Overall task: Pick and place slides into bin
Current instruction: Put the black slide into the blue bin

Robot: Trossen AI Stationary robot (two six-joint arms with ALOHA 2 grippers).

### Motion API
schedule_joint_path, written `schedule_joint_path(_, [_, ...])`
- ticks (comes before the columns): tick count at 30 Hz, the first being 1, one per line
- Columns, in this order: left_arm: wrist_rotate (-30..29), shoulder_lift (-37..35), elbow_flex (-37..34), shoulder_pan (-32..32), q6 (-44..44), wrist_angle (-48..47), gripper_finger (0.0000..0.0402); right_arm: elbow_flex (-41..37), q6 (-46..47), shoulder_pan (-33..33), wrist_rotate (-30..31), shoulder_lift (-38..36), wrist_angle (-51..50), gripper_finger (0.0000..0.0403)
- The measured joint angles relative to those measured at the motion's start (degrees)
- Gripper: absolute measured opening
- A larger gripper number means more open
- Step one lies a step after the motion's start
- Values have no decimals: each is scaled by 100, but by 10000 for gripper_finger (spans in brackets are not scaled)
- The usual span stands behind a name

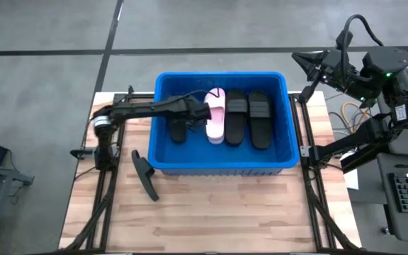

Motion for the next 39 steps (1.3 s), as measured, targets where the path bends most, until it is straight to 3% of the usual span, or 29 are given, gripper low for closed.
schedule_joint_path(5, [282,-897,0,-236,536,213,286,-1,-19,0,0,0,0,9])
schedule_joint_path(13, [1985,-2341,4,-629,1542,528,286,-1,-24,0,0,0,0,9])
schedule_joint_path(17, [2109,-2844,4,-756,1907,600,286,-1,32,0,0,16,2,9])
schedule_joint_path(22, [2312,-3276,-7,-793,1995,594,286,-2,767,0,-61,96,6,9])
schedule_joint_path(25, [2900,-3469,-14,-814,1983,369,286,-6,1023,0,-527,136,2,9])
schedule_joint_path(28, [3122,-3621,-14,-911,1940,-124,286,-15,1364,0,-937,212,3,9])
schedule_joint_path(34, [3359,-3844,-25,-1129,1958,-1405,286,-24,2534,0,-905,509,0,9])
schedule_joint_path(39, [3902,-4013,-221,-1401,2109,-1614,286,-31,2813,13,-907,924,4,9])
